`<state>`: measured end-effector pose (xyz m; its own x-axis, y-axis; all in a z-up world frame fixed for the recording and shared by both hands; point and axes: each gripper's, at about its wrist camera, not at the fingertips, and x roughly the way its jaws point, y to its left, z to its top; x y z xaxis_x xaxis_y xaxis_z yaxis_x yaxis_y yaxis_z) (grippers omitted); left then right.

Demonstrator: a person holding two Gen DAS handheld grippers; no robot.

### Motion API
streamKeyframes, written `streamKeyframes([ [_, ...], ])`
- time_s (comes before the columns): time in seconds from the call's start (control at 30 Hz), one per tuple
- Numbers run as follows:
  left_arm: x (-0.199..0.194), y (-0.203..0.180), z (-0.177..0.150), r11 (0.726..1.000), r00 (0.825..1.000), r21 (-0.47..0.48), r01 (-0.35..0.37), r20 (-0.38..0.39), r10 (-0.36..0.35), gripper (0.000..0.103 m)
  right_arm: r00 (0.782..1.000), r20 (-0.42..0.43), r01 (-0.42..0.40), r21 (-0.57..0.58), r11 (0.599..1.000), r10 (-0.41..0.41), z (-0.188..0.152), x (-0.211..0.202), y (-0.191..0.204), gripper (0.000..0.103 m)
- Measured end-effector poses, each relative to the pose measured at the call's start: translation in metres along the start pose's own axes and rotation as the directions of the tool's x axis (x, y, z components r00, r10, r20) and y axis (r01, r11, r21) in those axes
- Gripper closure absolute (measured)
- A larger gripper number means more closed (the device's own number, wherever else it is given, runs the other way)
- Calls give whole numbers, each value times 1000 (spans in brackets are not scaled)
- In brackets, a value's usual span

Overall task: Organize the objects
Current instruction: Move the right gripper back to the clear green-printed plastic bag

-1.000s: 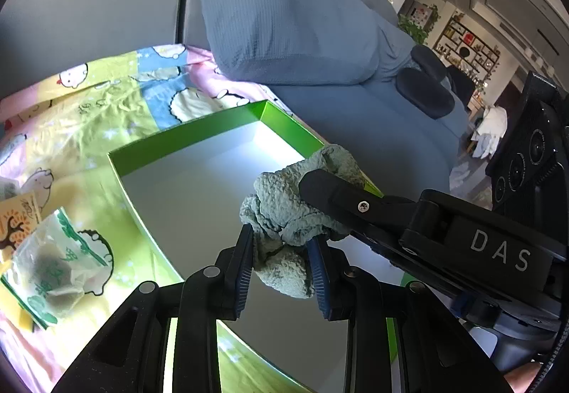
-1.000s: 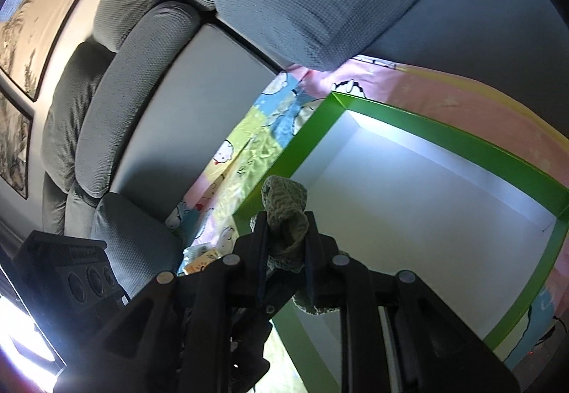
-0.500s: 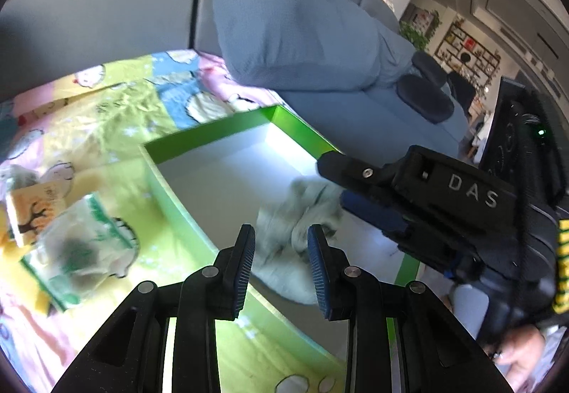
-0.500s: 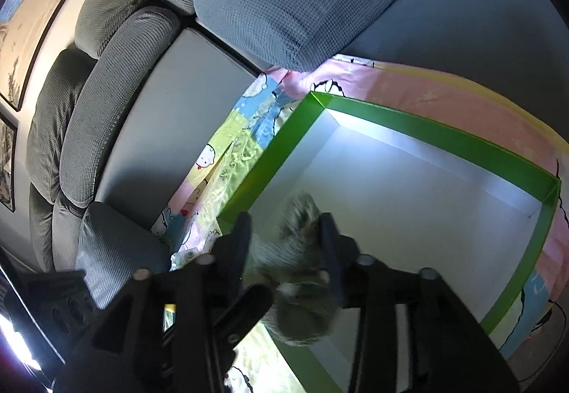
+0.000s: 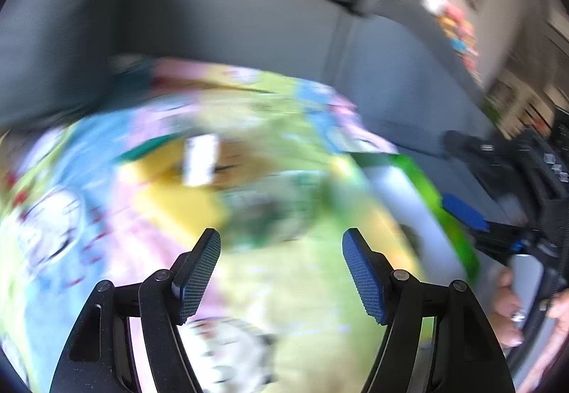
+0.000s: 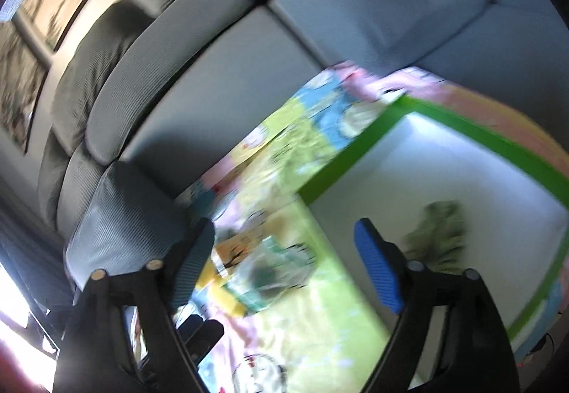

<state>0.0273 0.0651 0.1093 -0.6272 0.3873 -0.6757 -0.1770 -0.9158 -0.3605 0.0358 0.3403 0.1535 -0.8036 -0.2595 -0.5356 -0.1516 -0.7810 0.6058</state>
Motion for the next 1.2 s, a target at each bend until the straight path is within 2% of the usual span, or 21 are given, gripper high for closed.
streamKeyframes([
  [0.13, -2, 49, -9, 988, 995, -117, -102, -7, 102, 31, 992, -116, -59, -20, 998, 56, -13, 41, 28, 17],
  [0.23, -1, 69, -12, 967, 978, -143, -208, -41, 205, 31, 984, -176, 25, -26, 999, -30, -28, 78, 38, 17],
  [0.27, -3, 73, -14, 964, 974, -144, -225, -35, 223, 31, 977, -202, 70, -26, 997, -74, -34, 93, 39, 17],
  [0.33, -11, 81, -15, 957, 969, -151, -246, -15, 247, 31, 960, -257, 110, -3, 994, -107, -44, 116, 35, 17],
  [0.4, -16, 89, -15, 958, 973, -170, -230, -1, 233, 31, 950, -294, 123, 44, 991, -105, -50, 132, 29, 19],
  [0.53, -21, 104, -17, 954, 977, -215, -208, -6, 212, 31, 941, -336, 101, 177, 979, -37, -58, 156, 14, 22],
  [0.63, -24, 107, -15, 951, 978, -234, -202, -4, 207, 31, 937, -341, 133, 159, 978, -72, -61, 166, 12, 30],
  [0.67, -25, 107, -15, 950, 979, -239, -199, -3, 204, 31, 938, -341, 117, 159, 980, -57, -62, 169, 13, 33],
  [0.7, -26, 109, -15, 950, 980, -245, -195, 0, 201, 31, 937, -345, 117, 155, 981, -57, -63, 170, 13, 43],
  [0.83, -27, 112, -14, 948, 983, -263, -178, 6, 186, 31, 933, -351, 124, 116, 986, -76, -64, 165, 16, 47],
  [0.93, -28, 115, -14, 947, 984, -274, -167, 9, 177, 31, 939, -338, 87, 68, 994, -59, -64, 147, 25, 48],
  [1.07, -34, 123, -14, 941, 985, -302, -154, 22, 169, 31, 938, -346, -27, -91, 996, -6, -67, 124, 57, 48],
  [1.2, -40, 135, -14, 928, 984, -337, -158, 30, 178, 31, 916, -401, -105, -235, 966, 2, -83, 120, 88, 47],
])
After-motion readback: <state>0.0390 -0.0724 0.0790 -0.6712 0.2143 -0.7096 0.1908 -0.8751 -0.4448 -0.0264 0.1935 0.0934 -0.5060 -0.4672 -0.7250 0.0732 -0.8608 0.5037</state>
